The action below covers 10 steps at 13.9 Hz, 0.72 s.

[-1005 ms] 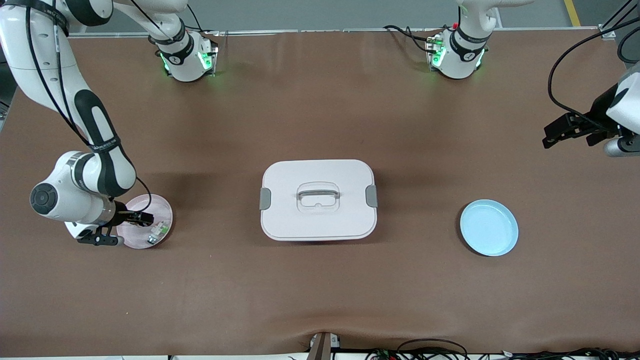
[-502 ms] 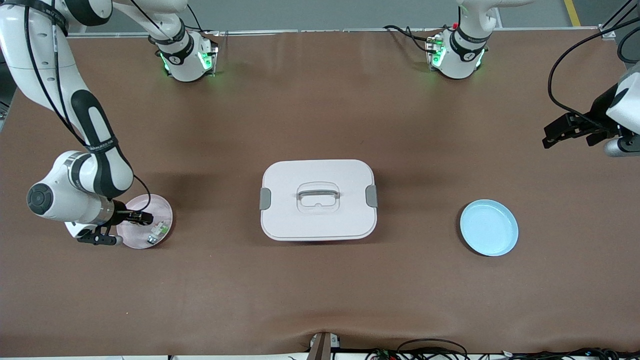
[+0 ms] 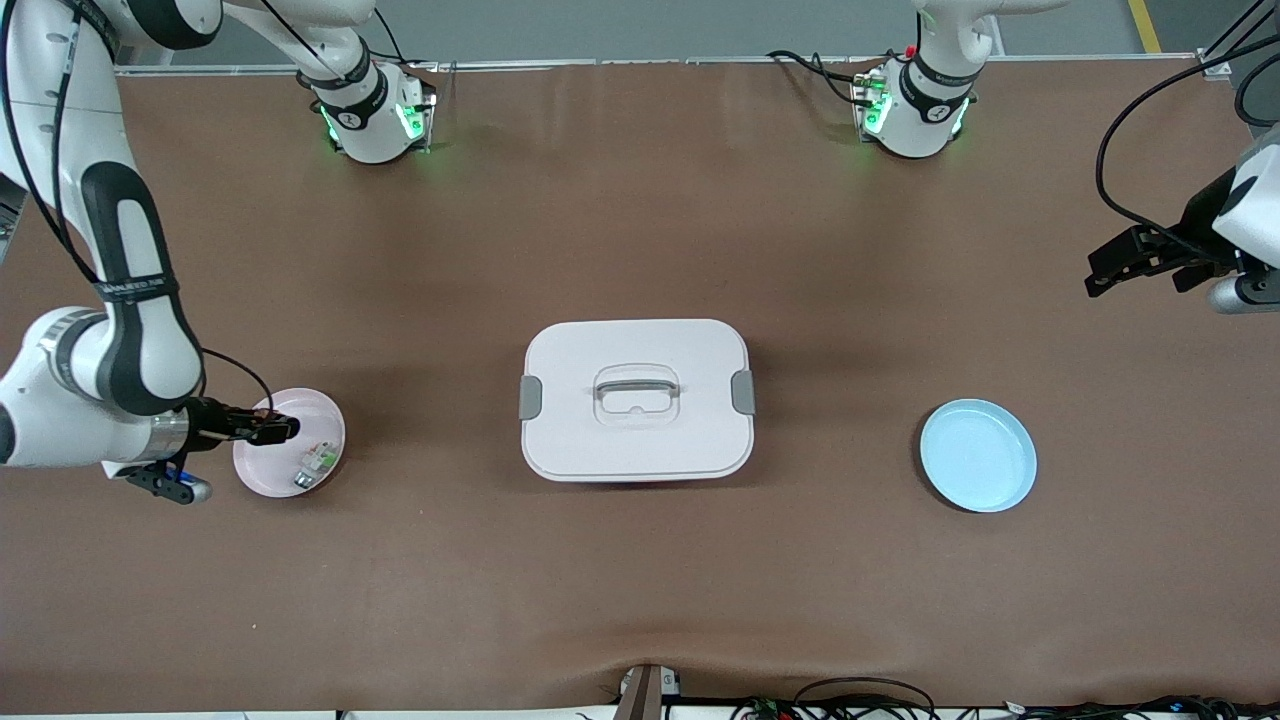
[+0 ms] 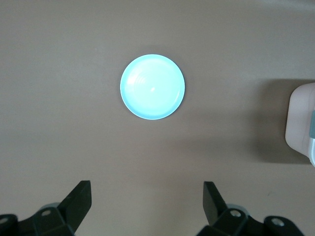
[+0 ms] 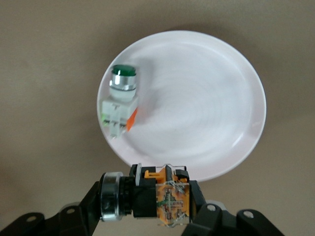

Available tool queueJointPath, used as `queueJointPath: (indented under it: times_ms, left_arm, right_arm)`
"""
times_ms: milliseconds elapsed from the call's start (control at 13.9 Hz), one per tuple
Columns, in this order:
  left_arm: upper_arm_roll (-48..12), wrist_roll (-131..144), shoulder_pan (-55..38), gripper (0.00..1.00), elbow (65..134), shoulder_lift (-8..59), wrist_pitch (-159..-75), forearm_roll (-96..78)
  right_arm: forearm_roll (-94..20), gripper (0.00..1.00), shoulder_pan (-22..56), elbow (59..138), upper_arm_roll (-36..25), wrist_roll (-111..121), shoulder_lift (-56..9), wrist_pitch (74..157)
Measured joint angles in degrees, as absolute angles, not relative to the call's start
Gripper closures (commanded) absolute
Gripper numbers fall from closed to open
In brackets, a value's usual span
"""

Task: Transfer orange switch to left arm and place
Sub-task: 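Lift the switch with the right gripper while the left gripper approaches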

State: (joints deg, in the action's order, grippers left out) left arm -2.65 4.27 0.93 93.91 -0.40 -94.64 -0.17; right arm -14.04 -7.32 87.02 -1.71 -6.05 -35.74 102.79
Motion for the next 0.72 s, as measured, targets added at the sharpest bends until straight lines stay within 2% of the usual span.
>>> queueJointPath:
  times_ms: [359, 718]
  left_arm:
    - [-2.69, 4.28, 0.92, 0.0, 93.91, -0.39, -94.57, -3.55]
    - [-2.51, 4.26, 4.43, 0.0, 93.79, -0.39, -88.93, -21.06]
  right_arm:
    - [-16.53, 1.0, -6.84, 79.33, 0.19, -22.47, -34.76, 89.09]
    - [-20.08, 1.0, -5.62, 75.87, 6.04, -46.13, -33.11, 84.09]
